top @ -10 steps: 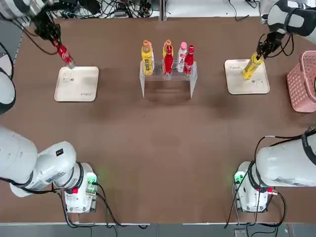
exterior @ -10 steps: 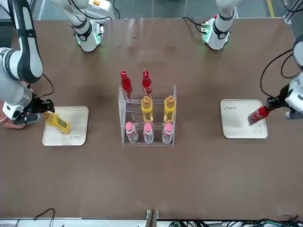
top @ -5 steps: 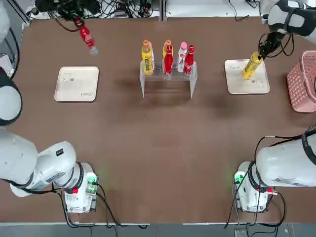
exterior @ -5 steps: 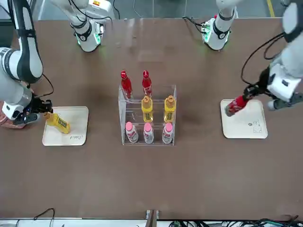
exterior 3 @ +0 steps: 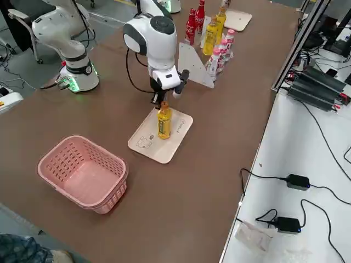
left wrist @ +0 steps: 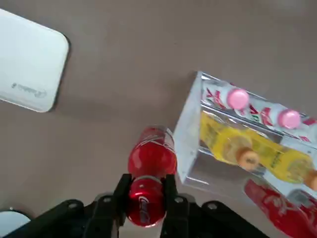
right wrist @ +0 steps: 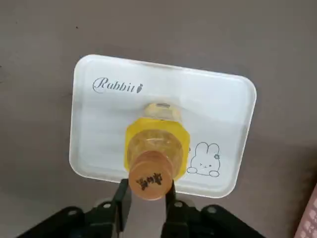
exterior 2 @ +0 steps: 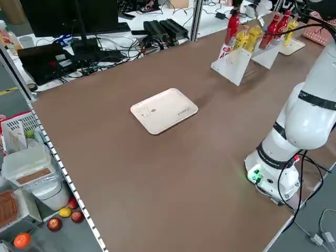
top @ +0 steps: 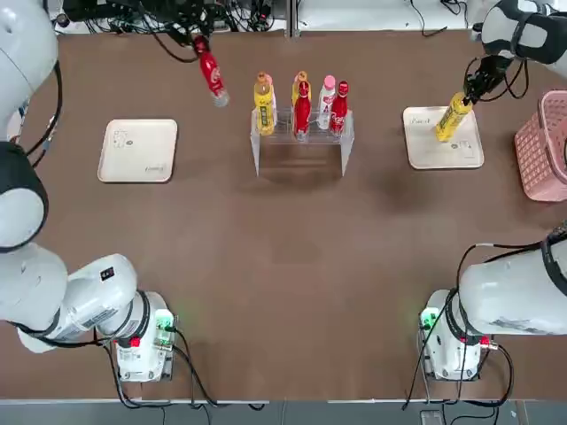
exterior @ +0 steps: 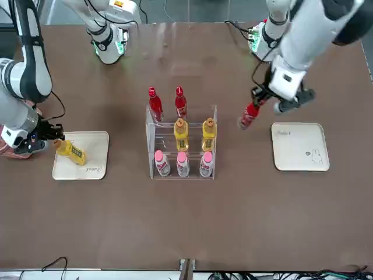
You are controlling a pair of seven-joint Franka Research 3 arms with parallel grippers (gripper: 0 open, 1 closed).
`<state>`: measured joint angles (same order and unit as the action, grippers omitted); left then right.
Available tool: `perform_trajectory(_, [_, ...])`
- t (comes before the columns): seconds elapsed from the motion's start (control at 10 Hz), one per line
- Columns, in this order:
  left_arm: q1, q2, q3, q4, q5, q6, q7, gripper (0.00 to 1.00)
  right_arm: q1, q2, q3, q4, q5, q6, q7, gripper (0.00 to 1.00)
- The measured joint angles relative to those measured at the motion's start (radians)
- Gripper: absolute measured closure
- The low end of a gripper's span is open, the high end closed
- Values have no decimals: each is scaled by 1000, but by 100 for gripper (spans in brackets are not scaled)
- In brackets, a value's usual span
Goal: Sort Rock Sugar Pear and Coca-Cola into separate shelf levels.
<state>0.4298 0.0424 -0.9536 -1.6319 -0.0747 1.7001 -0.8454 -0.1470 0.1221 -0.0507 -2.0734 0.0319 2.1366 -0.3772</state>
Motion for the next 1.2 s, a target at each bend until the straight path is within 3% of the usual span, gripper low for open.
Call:
perform_trajectory(0.3, [-4, 1, -67, 18, 0, -25, -52, 68, 0, 0, -1, 2, 4, 11, 0, 67])
perform_trajectory(0.4, [-10, 7, -79, 23, 0, -26, -88, 68, 0, 0, -1, 2, 4, 12, 0, 76])
perform_trajectory(0.6, [-76, 46, -90, 42, 10, -6, -193, 68, 0, 0, -1, 2, 4, 13, 0, 78])
perform_trajectory(0.8, [-173, 136, -89, 80, 118, 15, -306, 68, 0, 0, -1, 3, 5, 13, 1, 76])
perform_trajectory(1.0, [-257, 241, -88, 119, 217, 19, -391, 68, -2, 0, -2, 4, 7, 13, 3, 49])
perform_trajectory(1.2, [-270, 274, -87, 131, 239, 19, -401, 68, -2, 0, -2, 10, 27, 24, 4, 23])
